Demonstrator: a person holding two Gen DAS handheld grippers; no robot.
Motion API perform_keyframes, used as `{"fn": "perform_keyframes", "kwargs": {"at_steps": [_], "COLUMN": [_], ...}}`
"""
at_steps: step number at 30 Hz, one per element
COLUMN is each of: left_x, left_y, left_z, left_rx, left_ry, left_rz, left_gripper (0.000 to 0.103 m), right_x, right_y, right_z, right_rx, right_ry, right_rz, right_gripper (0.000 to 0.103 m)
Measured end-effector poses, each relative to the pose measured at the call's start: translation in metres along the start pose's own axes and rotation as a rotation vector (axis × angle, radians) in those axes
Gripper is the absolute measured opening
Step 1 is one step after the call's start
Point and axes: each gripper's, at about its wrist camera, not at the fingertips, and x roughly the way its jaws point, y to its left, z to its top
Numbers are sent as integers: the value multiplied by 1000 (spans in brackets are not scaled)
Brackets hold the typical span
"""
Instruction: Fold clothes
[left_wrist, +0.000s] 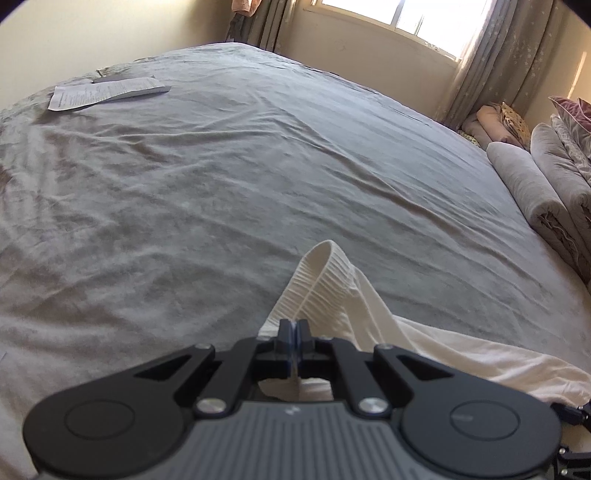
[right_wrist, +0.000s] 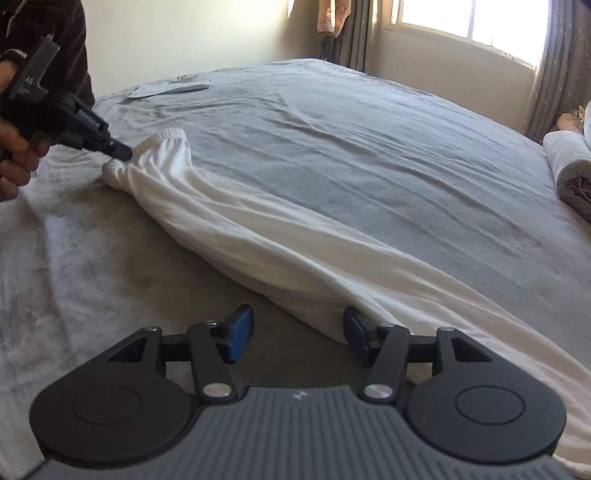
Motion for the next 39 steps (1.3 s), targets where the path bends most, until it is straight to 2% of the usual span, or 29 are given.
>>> {"fn": "perform_keyframes", "kwargs": {"at_steps": [5, 12, 15, 17, 19, 22, 25, 28, 33, 35, 36, 37, 39], "left_x": [0, 0, 0, 0, 0, 0, -1, -1, -2, -4, -5, -6, -8], "left_y": [-2, -2, -2, -1, -1, 0, 1, 2, 3, 4, 4, 5, 6], "left_z": [-1, -1, -2, -2, -1, -1, -1, -1, -2, -3, -3, -4, -5], "left_rx": [18, 16, 20, 18, 17, 17, 16, 15, 17, 20, 22, 23, 27], "left_ry": [1, 6, 8, 8, 10, 12, 13, 13, 14, 14, 13, 13, 13], "left_rz": [11, 11, 11, 10, 7, 3, 0, -3, -9, -11, -12, -12, -14], "left_gripper": [3, 4, 4, 4, 4, 4, 4, 5, 5, 5, 5, 5, 5], "right_x": [8, 19, 28, 31, 31, 30, 36, 40, 31, 26, 25, 23, 15], "right_y": [2, 10, 18, 17, 9, 2, 17, 30, 38, 44, 45, 45, 45], "right_z": [2, 7, 10, 14, 18, 22, 23, 25, 26, 26, 26, 25, 19], "right_rx": [-16, -8, -5, 27, 120, 254, 227, 167, 183, 165, 160, 159, 187], "right_ry": [-36, -112, -107, -118, -145, -166, -144, -145, -159, -167, -158, -149, -130], "right_rz": [-21, 11, 67, 103, 175, 334, 374, 323, 418, 403, 374, 351, 340], "right_gripper": [60, 62, 68, 69, 69, 69, 69, 69, 68, 52, 32, 23, 20]}}
